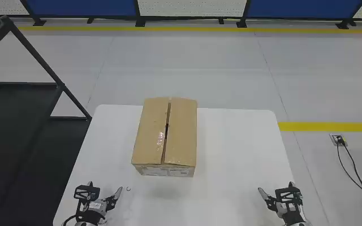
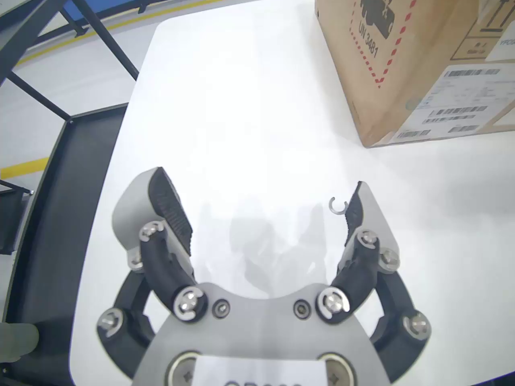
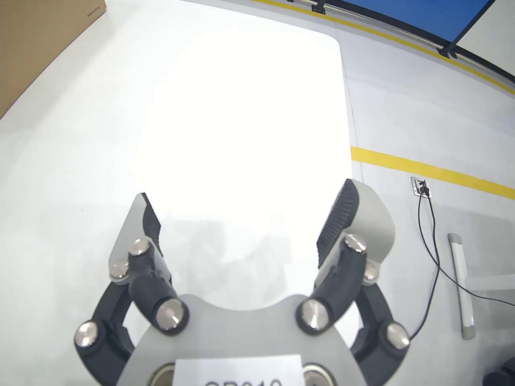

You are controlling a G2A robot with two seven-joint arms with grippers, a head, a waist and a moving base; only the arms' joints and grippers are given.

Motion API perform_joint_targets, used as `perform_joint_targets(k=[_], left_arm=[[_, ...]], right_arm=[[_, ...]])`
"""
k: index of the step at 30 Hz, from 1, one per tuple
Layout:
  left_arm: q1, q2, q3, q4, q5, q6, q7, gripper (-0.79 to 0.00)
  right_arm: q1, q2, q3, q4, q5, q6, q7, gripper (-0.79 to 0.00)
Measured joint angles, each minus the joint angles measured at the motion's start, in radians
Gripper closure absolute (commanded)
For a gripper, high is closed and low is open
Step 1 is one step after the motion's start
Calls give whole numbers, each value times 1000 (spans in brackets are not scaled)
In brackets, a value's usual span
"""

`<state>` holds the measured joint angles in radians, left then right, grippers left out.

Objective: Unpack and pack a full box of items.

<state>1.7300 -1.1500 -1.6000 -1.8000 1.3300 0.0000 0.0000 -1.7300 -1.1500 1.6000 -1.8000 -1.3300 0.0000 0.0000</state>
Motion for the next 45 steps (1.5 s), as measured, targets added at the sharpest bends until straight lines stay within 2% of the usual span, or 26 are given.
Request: perform_joint_targets(k=[13, 17, 27, 45], left_arm=[[-5, -3, -20, -18, -20, 23, 26, -785], [7, -4, -50, -40, -77, -12, 53, -785], [32, -11, -89, -89, -163, -56, 153, -785], [33, -10, -89, -91, -160, -57, 153, -785]], right_arm=[[5, 0, -16, -31, -29, -29, -6, -785], [2, -1, -29, -67, -78, -36, -28, -785], [-36, -6, -33, -189, -62, -63, -75, -785], [-37, -6, -33, -191, -63, -65, -76, -785]])
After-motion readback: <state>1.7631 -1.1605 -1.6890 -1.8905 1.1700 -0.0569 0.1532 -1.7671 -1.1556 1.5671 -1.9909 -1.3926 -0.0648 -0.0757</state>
